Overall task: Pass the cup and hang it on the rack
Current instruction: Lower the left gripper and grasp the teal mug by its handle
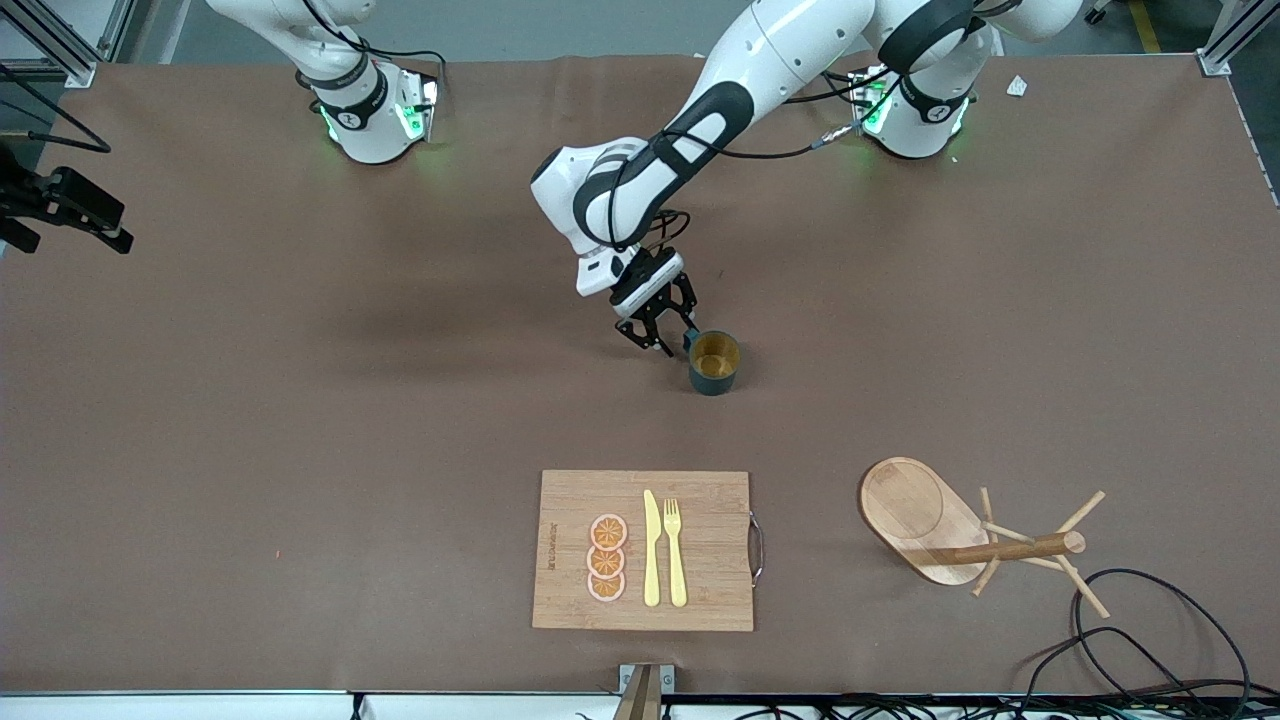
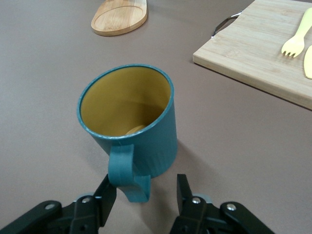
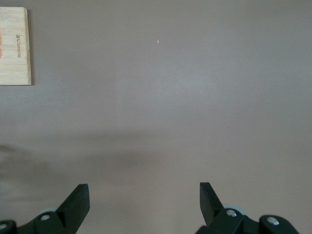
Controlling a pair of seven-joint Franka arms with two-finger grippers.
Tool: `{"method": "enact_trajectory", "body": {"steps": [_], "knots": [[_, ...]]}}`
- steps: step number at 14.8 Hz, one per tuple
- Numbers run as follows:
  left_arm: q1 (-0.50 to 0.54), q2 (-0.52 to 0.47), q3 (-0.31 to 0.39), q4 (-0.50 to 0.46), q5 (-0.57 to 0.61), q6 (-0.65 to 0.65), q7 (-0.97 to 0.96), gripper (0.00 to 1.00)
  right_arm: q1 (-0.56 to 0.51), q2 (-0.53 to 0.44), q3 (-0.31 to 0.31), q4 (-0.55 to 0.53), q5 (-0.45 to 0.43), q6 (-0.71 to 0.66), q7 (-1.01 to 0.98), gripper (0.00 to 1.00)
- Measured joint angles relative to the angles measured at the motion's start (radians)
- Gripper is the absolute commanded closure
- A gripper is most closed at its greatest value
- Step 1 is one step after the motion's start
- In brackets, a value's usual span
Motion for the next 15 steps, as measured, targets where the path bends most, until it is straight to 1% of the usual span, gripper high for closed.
{"method": "enact_trajectory", "body": {"steps": [5,8,15], "knots": [[0.001,0.004,0.004,0.0,0.008,0.0,0.024,0.51,0.0,0.0,-0.001,0.0,0.0,-0.001,0.0,0.0],[0.001,0.008,0.004,-0.001,0.008,0.001,0.033,0.53,0.0,0.0,-0.002,0.0,0.0,-0.001,0.0,0.0],[0.001,0.024,0.004,-0.001,0.008,0.001,0.033,0.73,0.0,0.0,-0.002,0.0,0.001,-0.001,0.0,0.0]]}}
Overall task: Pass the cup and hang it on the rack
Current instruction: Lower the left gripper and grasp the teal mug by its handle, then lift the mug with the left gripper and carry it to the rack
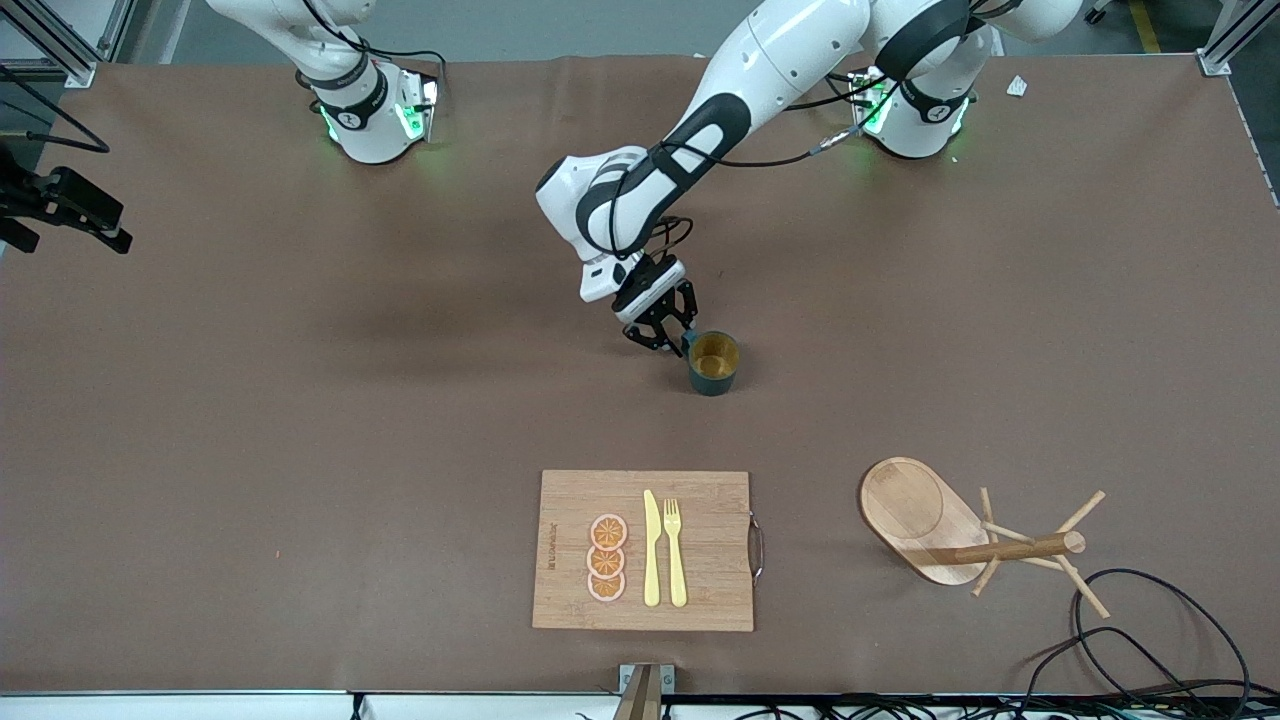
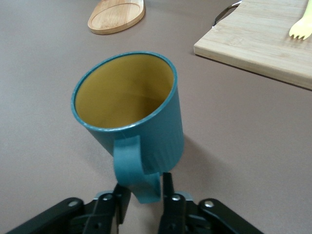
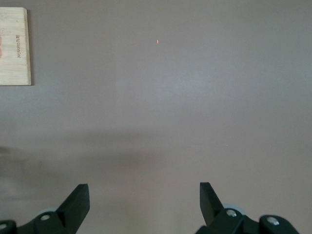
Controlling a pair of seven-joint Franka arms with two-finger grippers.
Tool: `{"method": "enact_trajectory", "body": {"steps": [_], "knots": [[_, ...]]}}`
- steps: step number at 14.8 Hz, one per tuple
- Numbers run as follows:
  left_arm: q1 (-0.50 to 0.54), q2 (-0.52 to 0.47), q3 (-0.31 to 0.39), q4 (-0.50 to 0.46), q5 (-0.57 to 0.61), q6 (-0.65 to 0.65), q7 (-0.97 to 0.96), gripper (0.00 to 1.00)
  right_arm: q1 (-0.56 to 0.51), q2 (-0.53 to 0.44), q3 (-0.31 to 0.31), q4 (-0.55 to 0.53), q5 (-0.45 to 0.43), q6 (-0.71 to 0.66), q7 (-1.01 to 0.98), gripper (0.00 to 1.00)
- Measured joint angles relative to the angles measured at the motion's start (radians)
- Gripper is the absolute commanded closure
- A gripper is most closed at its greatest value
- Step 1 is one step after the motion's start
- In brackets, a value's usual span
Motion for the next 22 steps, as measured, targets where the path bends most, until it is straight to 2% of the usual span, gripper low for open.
{"method": "enact_trajectory", "body": {"steps": [7,11,15,22], "knots": [[0.007,0.0,0.002,0.006,0.001,0.0,0.0,0.96,0.0,0.0,-0.003,0.0,0.0,0.0,0.0,0.0],[0.025,-0.003,0.002,0.022,0.001,0.0,0.037,0.97,0.0,0.0,-0.003,0.0,0.0,0.0,0.0,0.0],[0.059,-0.021,0.001,0.109,-0.012,0.001,0.141,0.98,0.0,0.0,-0.004,0.0,0.0,0.0,0.0,0.0],[0.193,-0.107,-0.011,0.244,-0.174,0.012,0.369,1.0,-0.001,0.0,-0.005,0.0,0.0,0.0,0.0,0.0]]}}
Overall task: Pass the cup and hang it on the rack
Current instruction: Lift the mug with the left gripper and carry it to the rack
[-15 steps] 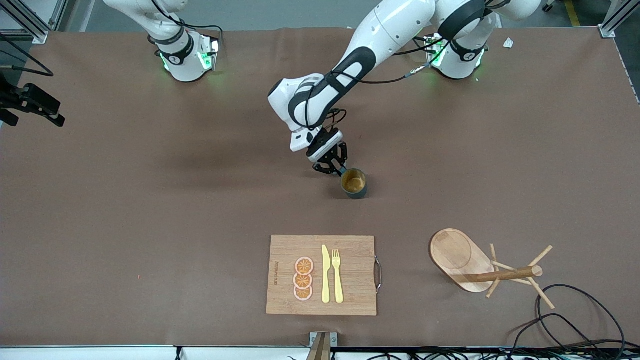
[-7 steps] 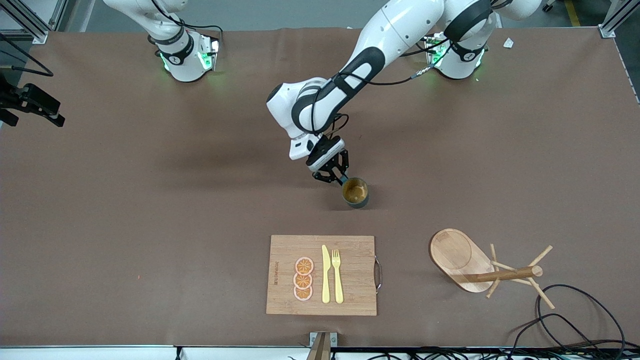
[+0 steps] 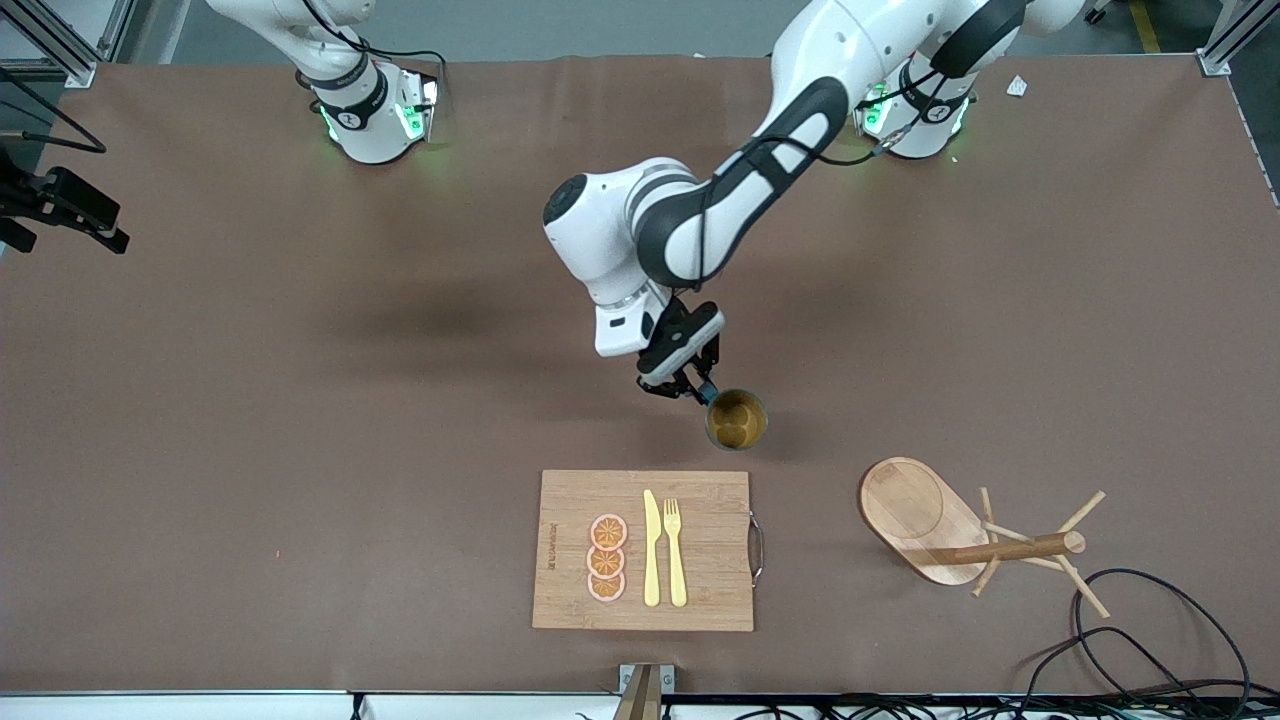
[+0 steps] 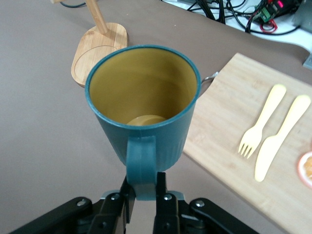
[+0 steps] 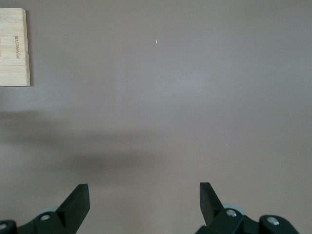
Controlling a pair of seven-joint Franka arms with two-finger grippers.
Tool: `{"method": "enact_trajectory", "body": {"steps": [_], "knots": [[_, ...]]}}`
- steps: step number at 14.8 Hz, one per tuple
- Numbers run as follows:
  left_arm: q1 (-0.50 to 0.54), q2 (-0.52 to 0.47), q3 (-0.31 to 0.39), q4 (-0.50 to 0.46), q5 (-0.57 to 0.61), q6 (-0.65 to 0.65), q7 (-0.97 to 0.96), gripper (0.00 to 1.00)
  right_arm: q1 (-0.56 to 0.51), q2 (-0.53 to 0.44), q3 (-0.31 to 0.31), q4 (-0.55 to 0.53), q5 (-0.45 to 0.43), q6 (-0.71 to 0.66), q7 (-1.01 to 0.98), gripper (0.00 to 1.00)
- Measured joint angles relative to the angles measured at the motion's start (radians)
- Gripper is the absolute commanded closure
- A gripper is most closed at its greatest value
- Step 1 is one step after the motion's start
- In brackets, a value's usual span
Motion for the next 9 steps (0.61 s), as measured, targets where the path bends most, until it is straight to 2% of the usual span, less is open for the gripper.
{"method": "enact_trajectory", "body": {"steps": [5,9], "knots": [[0.103,-0.115,-0.005,0.027,-0.201,0.036,0.107,1.0,0.0,0.0,0.0,0.0,0.0,0.0,0.0,0.0],[0.224,-0.188,-0.005,0.027,-0.405,0.069,0.191,1.0,0.0,0.0,0.0,0.0,0.0,0.001,0.0,0.0]]}}
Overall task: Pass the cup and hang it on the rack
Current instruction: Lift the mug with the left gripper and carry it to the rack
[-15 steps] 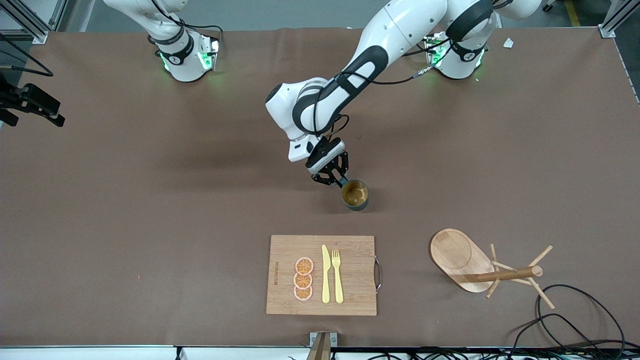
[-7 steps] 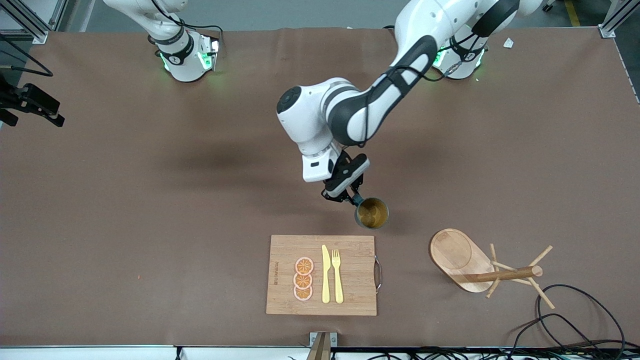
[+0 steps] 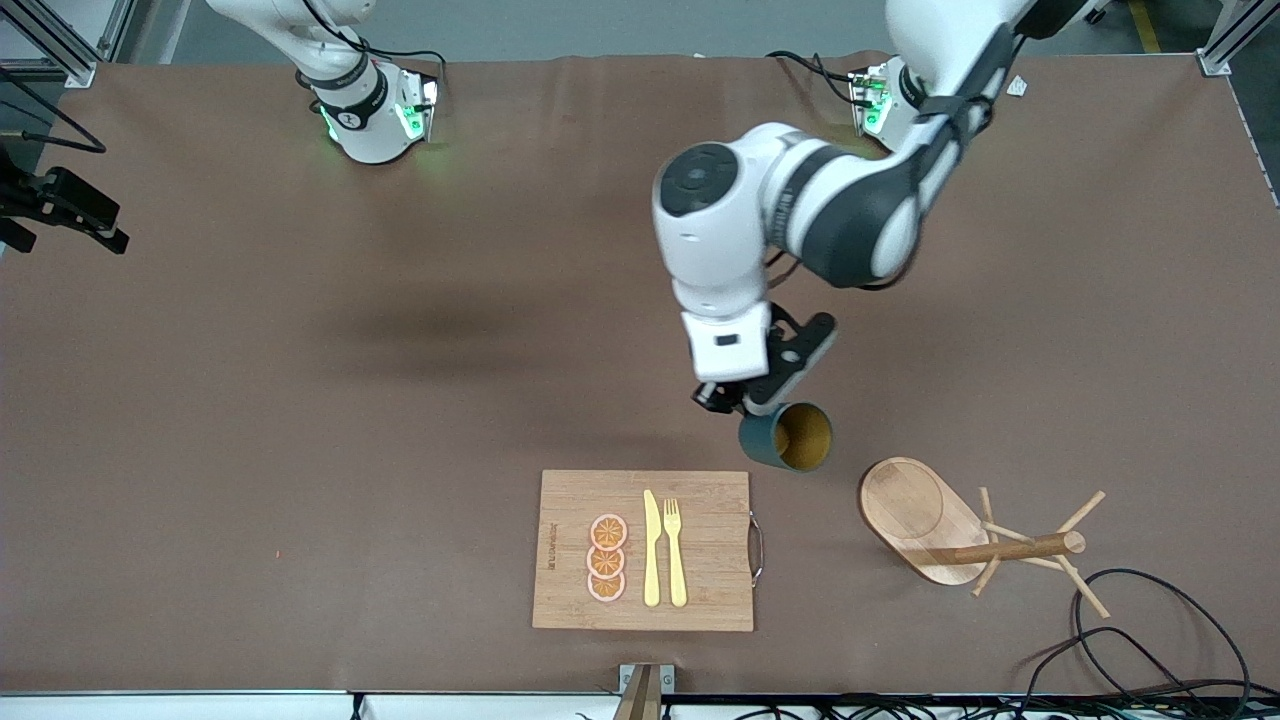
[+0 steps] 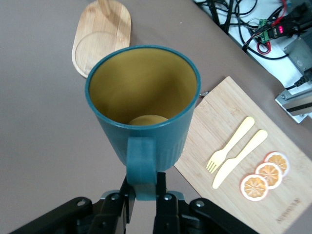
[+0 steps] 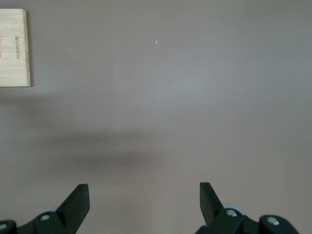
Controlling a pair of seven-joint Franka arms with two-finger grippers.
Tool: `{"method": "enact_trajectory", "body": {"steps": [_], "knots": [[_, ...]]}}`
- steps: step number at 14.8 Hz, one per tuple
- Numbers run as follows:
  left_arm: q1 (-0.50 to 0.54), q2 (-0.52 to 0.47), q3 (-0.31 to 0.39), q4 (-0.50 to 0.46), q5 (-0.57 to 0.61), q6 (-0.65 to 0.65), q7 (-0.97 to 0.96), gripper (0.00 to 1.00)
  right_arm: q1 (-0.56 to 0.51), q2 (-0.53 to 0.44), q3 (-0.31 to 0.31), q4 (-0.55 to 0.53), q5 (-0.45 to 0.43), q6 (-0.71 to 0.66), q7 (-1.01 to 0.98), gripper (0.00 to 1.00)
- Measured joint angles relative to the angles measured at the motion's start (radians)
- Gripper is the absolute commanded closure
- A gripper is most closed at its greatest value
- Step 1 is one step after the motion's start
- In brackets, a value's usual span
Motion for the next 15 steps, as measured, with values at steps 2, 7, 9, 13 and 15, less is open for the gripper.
{"method": "enact_trajectory", "body": {"steps": [2,7,9,13,15], "knots": [[0.073,-0.017,0.0,0.0,-0.109,0.026,0.042,0.99,0.0,0.0,0.0,0.0,0.0,0.0,0.0,0.0],[0.192,-0.023,-0.001,-0.002,-0.318,0.092,0.071,0.99,0.0,0.0,0.0,0.0,0.0,0.0,0.0,0.0],[0.228,-0.023,-0.001,-0.003,-0.4,0.115,0.07,0.99,0.0,0.0,0.0,0.0,0.0,0.0,0.0,0.0],[0.325,-0.023,-0.001,-0.003,-0.565,0.139,0.091,0.99,0.0,0.0,0.0,0.0,0.0,0.0,0.0,0.0],[0.377,-0.023,-0.001,-0.003,-0.675,0.151,0.128,0.99,0.0,0.0,0.0,0.0,0.0,0.0,0.0,0.0]]}}
